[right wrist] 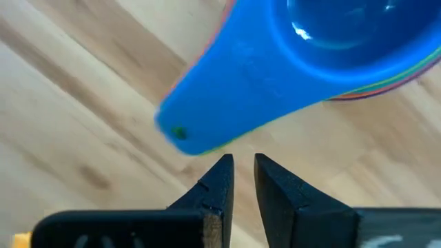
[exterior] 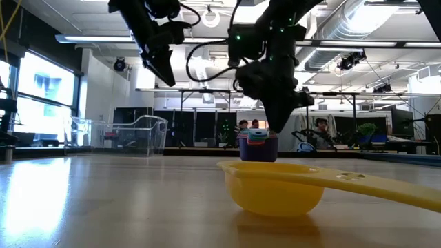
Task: Nest measuring cups in basket
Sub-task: Stack the yellow measuring cup on top of the blue measuring cup on the table
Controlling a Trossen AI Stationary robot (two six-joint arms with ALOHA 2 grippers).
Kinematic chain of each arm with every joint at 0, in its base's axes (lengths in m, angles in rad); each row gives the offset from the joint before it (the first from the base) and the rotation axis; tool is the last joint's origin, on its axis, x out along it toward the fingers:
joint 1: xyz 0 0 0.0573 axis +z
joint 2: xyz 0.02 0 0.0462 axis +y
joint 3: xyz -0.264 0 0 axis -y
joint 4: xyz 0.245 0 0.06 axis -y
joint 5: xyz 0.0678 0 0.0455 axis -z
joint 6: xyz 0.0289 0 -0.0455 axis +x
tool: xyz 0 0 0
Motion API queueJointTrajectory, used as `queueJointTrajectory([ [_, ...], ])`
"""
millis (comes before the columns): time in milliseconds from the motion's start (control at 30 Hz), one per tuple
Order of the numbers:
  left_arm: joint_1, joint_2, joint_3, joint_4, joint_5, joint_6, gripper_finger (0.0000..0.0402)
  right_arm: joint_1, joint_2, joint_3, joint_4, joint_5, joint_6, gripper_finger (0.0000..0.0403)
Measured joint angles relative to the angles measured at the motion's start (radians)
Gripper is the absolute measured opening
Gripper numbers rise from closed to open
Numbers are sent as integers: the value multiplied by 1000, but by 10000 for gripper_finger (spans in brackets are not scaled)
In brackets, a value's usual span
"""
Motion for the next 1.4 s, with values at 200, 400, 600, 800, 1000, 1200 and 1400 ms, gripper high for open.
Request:
queueJointTrajectory([
  [200, 0, 0, 0, -25, 0, -8, 80, 58, 0, 60, 6, -65, 87, 51],
  [400, 0, 0, 0, -81, 0, 6, 80, 168, 0, 76, 48, -72, 217, 51],
  [600, 0, 0, 0, -107, 0, 18, 80, 287, 0, 76, 132, -93, 286, 55],
  [800, -1, 0, 0, -159, 86, -13, 80, 394, 0, 76, 208, -66, 364, 91],
  [1000, -39, -5, 0, -225, 129, -78, 80, 486, 2, 76, 259, 29, 374, 113],
  [1200, -135, -28, 0, -255, 129, -183, 80, 561, 39, 76, 345, 63, 355, 114],
  [1400, -256, -44, 0, -259, 129, -320, 80, 618, 84, 76, 363, 77, 354, 114],
])
